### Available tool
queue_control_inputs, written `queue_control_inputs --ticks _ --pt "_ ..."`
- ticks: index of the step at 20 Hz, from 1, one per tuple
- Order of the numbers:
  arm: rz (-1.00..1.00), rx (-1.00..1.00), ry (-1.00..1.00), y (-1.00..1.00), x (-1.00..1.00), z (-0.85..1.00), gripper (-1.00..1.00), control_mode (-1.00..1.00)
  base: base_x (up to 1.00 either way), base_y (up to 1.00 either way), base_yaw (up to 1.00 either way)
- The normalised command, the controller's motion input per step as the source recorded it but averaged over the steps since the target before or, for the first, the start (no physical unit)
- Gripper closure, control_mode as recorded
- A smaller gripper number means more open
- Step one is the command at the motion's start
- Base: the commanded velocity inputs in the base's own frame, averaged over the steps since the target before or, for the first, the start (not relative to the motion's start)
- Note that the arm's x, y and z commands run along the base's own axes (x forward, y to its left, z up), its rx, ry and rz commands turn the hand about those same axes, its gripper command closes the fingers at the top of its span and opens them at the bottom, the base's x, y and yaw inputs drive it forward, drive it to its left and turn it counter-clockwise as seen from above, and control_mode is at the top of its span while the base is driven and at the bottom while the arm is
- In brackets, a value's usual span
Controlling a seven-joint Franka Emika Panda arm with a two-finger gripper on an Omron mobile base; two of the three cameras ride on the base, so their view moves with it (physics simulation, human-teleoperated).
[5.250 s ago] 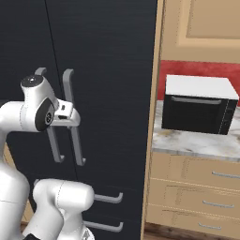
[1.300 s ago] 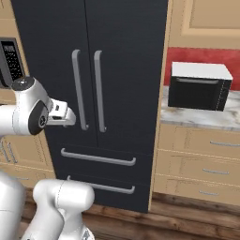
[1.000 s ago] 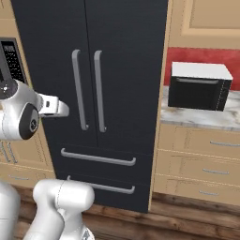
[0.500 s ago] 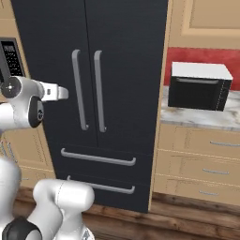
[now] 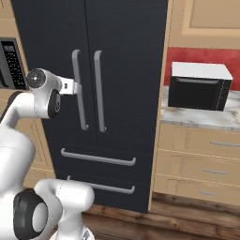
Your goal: Take the lemon wedge from the fridge and place it on the plate with fish on the dining counter.
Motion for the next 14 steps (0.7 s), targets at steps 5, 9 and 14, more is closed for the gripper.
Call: queue_control_inputs --ticks 5,9,14 --pt "0.0 0.0 0.07 0.19 0.5 -0.12 -1.0 -1.0 0.0 0.0 0.0" --pt "0.0 -0.02 0.08 0.22 0.5 -0.2 -1.0 -1.0 0.0 0.0 0.0" --pt "0.0 -0.03 0.04 0.18 0.39 -0.38 -1.0 -1.0 0.0 0.0 0.0"
